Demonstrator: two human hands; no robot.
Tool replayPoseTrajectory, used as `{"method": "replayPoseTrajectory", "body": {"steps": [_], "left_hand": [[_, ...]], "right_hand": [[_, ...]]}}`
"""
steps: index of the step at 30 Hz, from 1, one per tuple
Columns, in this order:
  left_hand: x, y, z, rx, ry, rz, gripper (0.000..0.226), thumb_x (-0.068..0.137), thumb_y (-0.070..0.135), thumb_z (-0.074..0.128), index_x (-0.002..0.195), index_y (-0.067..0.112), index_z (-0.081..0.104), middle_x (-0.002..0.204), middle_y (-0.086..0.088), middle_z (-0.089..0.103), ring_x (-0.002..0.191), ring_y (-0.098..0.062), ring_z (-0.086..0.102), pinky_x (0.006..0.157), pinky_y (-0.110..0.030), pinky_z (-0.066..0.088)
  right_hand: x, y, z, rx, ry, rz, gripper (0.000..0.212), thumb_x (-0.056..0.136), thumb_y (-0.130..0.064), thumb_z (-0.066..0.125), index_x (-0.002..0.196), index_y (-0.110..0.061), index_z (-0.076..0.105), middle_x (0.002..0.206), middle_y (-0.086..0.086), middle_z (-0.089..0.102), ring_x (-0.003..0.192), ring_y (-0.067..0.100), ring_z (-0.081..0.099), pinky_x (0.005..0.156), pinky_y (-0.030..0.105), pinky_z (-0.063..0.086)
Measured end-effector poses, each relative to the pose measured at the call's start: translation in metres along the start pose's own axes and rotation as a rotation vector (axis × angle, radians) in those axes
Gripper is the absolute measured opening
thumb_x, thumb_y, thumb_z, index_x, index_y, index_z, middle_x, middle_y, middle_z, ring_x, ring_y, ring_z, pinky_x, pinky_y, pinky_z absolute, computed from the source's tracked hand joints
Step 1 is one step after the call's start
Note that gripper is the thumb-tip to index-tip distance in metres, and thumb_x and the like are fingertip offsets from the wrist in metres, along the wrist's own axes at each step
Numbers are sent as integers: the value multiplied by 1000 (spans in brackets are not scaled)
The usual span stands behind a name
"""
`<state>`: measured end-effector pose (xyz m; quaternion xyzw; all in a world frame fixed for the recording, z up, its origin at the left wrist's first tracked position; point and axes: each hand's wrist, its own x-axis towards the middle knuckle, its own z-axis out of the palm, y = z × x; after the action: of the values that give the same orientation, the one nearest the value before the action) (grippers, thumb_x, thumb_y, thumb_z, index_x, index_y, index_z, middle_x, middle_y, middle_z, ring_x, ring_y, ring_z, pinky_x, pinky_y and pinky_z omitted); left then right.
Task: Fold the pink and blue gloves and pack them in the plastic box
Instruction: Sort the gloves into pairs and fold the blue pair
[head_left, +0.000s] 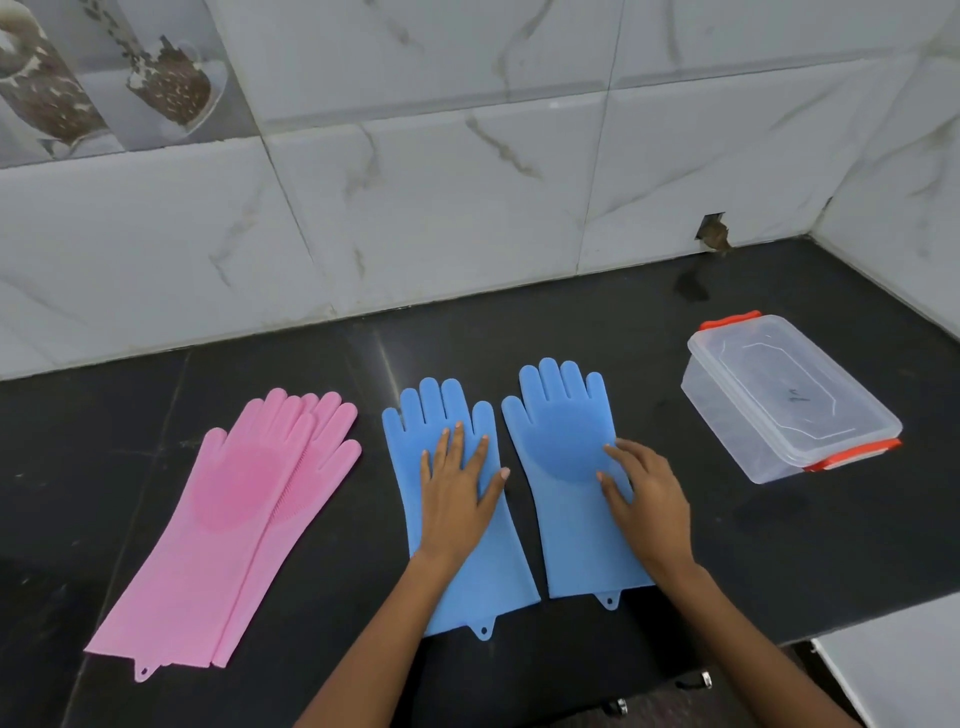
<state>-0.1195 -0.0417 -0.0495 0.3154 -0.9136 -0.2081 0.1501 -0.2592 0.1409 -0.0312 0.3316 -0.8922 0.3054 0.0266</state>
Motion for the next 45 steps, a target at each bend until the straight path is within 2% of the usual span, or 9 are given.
{"method": "replayPoseTrajectory", "body": {"steps": [6, 15, 21, 25, 30, 35, 38, 41, 45], "left_hand": [[45, 76, 11, -182, 19, 137, 28, 90, 26, 61, 108, 6, 68, 110, -10, 64, 107, -24, 54, 91, -32, 46], [83, 137, 42, -290, -137, -38, 39, 79, 19, 76, 53, 4, 50, 53, -6, 49, 51, -16, 45, 60, -31, 48], [89, 156, 46, -211, -124, -88, 39, 81, 12, 72, 56, 9, 42, 62, -12, 53, 61, -22, 52, 62, -32, 47], [90, 156, 42, -238, -127, -115, 25, 79, -3, 61, 57, 0, 52, 64, -17, 59, 65, -27, 58, 62, -34, 51], [88, 139, 19, -421, -20, -124, 21, 76, -6, 62, 55, -3, 63, 57, -16, 62, 49, -10, 50, 52, -16, 42], [83, 98, -29, -587, 104, -171, 10, 76, 1, 68, 69, 1, 75, 66, -13, 71, 63, -25, 68, 67, -31, 58], [71, 60, -62, -695, 171, -241, 7, 77, 3, 69, 74, 3, 75, 64, -9, 70, 61, -17, 69, 65, -30, 60], [47, 11, -85, -766, 286, -367, 7, 76, 3, 72, 71, 8, 74, 60, -4, 68, 55, -12, 65, 66, -30, 60], [10, -38, -83, -750, 316, -604, 5, 79, 0, 68, 76, 1, 73, 72, -16, 71, 69, -29, 70, 75, -43, 60]], "right_hand": [[-24, 22, -38, 66, -127, 198, 13, 76, -32, 75, 86, -24, 70, 85, -9, 67, 72, 5, 60, 62, 27, 53], [-17, 19, -45, 157, -230, 309, 21, 70, -26, 80, 88, -16, 73, 83, -4, 71, 73, 8, 64, 67, 25, 53], [-17, 22, -42, 224, -224, 348, 20, 68, -23, 82, 82, -14, 71, 77, -3, 68, 69, 6, 61, 58, 15, 44], [-15, 22, -43, 313, -236, 366, 20, 68, -19, 82, 84, -12, 73, 77, -3, 69, 70, 7, 64, 67, 29, 57], [-11, 9, -49, 517, -272, 342, 35, 69, -16, 82, 101, -8, 71, 71, -3, 70, 65, 7, 68, 54, 19, 55], [-7, -36, -50, 662, -311, 255, 34, 71, -19, 80, 104, -15, 71, 73, -3, 72, 71, 4, 69, 57, 15, 54], [-6, -75, -38, 698, -370, 181, 32, 71, -19, 80, 102, -16, 72, 69, -6, 69, 63, 5, 64, 57, 16, 52], [-14, -116, -10, 685, -459, 95, 32, 71, -19, 81, 101, -16, 72, 69, -10, 65, 61, 2, 61, 60, 16, 53], [-39, -145, 38, 550, -581, 11, 29, 78, -19, 75, 106, -13, 70, 77, -9, 64, 60, -5, 59, 65, 5, 46]]}}
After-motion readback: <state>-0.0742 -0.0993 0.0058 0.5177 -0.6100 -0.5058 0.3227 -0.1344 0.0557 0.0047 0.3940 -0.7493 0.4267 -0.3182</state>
